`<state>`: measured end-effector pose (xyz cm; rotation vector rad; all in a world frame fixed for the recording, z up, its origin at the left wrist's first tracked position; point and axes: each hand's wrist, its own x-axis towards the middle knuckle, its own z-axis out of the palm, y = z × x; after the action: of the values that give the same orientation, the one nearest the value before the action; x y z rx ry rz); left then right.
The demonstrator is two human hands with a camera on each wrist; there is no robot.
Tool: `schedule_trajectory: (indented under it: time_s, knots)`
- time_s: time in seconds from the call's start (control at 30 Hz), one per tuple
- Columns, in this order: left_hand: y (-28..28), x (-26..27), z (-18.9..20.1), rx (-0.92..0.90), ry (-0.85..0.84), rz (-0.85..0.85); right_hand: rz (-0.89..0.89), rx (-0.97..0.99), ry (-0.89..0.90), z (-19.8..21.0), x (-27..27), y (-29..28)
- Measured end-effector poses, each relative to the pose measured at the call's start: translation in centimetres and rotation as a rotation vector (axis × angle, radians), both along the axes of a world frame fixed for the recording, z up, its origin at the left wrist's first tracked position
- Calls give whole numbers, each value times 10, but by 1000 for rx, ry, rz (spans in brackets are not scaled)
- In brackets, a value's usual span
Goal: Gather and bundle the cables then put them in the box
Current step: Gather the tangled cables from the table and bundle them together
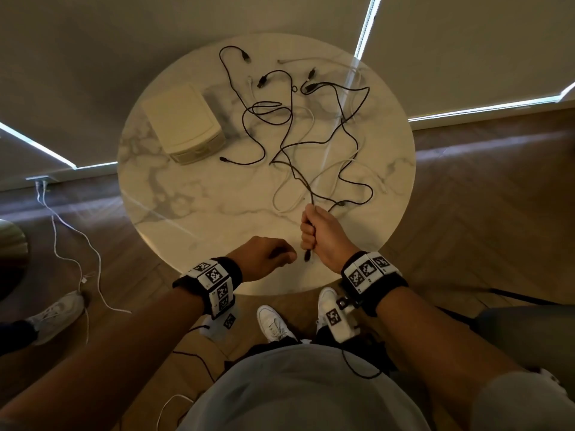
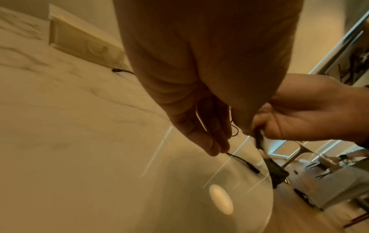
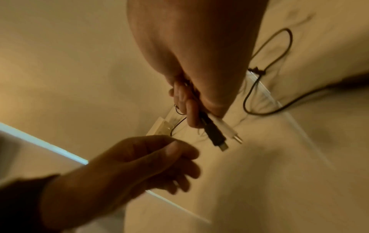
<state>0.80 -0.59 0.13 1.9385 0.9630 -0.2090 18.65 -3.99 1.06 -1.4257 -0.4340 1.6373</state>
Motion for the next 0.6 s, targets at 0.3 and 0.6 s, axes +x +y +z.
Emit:
schedule_trajectory:
  time_s: [0.3,0.6]
  knots:
    - [39,2,6,526,-68,-47,775,-10,-708,-3,30,-20]
    - [48,52,8,695,3,-501,1127,32,-880,33,48,-21]
